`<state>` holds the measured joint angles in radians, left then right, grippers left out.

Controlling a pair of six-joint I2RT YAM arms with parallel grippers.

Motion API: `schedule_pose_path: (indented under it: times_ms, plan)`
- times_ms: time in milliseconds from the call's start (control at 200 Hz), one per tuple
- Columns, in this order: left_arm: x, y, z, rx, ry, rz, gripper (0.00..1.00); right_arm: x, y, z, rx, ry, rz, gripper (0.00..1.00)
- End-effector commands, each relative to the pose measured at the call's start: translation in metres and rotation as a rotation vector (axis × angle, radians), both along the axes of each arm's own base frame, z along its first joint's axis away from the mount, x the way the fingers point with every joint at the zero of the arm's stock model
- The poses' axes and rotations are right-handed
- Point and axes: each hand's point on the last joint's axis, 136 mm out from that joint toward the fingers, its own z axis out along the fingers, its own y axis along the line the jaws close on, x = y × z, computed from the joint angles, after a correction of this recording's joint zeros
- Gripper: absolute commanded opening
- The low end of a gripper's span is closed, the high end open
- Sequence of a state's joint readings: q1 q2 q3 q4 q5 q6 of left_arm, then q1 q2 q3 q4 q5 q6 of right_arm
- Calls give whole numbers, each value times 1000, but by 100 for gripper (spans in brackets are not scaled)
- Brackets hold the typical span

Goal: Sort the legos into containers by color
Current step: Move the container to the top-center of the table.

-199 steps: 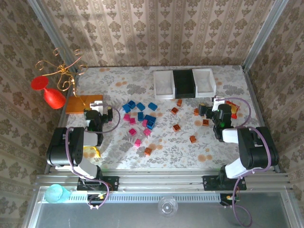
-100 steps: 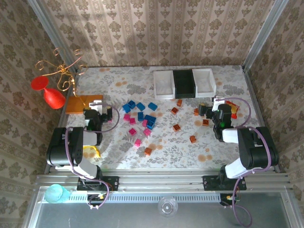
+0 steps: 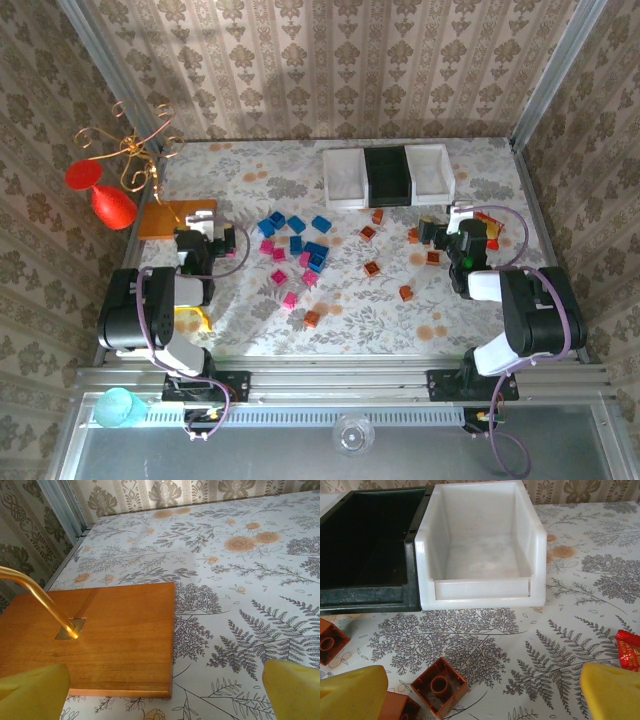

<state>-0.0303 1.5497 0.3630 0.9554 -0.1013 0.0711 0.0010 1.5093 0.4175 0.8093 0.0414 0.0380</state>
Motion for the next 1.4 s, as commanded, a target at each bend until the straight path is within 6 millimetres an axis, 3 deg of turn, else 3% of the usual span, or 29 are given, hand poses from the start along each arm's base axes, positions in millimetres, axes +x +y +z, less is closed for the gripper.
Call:
schedule_pose_path:
  times_ms: [0, 140, 225, 290, 395, 500, 620, 660, 740, 895, 1070, 1210, 1395]
  plan:
    - [-4, 7, 22, -37, -35, 33, 100, -9, -7, 21, -2, -39, -55, 100]
    - [-10, 6, 54, -41, -52, 29, 100, -24, -24, 52, 36, -60, -167, 100]
    - [-15, 13, 76, -156, -98, 101, 100, -36, -34, 74, 126, -110, -246, 100]
    - [-17, 5, 88, -250, -120, 75, 100, -42, -35, 89, 211, -130, -276, 100]
    - [-18, -24, 102, -389, -122, -51, 100, -37, -15, 108, 323, -92, -215, 94]
    - [-16, -59, 106, -495, -84, -146, 100, -18, 20, 112, 244, 3, -157, 93]
    - [-16, -103, 106, -527, -33, -240, 100, 20, 52, 94, 130, 164, -98, 95]
    - [-17, -115, 106, -524, -21, -267, 100, 33, 58, 71, 127, 269, -88, 95]
    - [-20, -134, 108, -515, -6, -309, 100, 60, 61, 46, 115, 409, -99, 95]
    - [-26, -151, 110, -513, 10, -348, 100, 103, 65, 2, 107, 547, -119, 87]
    - [-35, -162, 102, -467, 98, -392, 100, 135, 69, -26, 220, 600, -104, 83]
    - [-35, -146, 75, -404, 234, -283, 100, 140, 109, -29, 342, 616, 66, 79]
    - [-41, -88, 44, -401, 339, -53, 100, 130, 150, -15, 380, 605, 218, 77]
